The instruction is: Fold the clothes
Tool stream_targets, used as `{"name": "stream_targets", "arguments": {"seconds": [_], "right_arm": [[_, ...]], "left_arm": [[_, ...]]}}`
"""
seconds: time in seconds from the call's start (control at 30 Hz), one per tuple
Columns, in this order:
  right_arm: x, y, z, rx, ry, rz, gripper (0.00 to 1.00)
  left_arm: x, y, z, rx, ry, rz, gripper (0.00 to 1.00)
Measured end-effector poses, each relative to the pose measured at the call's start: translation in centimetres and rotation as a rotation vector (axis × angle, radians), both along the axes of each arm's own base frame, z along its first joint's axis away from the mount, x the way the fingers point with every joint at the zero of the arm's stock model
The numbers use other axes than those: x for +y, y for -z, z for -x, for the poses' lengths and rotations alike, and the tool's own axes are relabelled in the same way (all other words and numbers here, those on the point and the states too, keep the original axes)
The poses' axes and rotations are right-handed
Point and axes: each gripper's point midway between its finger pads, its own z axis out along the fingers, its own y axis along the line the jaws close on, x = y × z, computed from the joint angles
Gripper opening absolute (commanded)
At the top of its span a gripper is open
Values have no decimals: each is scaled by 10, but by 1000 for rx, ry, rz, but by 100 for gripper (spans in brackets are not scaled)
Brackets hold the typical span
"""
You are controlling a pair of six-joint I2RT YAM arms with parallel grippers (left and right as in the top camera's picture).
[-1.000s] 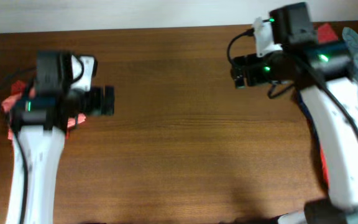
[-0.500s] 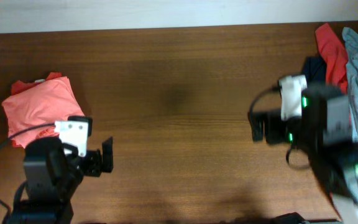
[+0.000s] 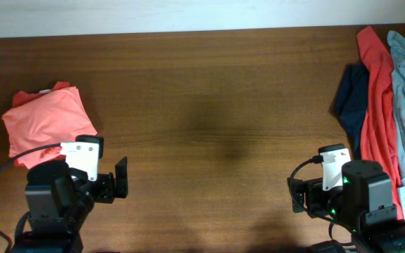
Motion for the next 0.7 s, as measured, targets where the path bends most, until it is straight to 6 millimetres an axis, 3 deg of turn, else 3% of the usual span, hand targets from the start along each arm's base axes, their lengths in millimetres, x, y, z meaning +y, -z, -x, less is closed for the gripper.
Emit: {"name": "stream_targets", "arguments": {"seconds": [0.47, 0.7], "right_arm": [[0, -1, 1, -10, 2, -2, 99], [-13, -29, 10, -197, 62, -33, 99]], "left_arm": [[0, 0, 0, 0, 0, 0, 99], [0, 0, 0, 0, 0, 0, 99]]}}
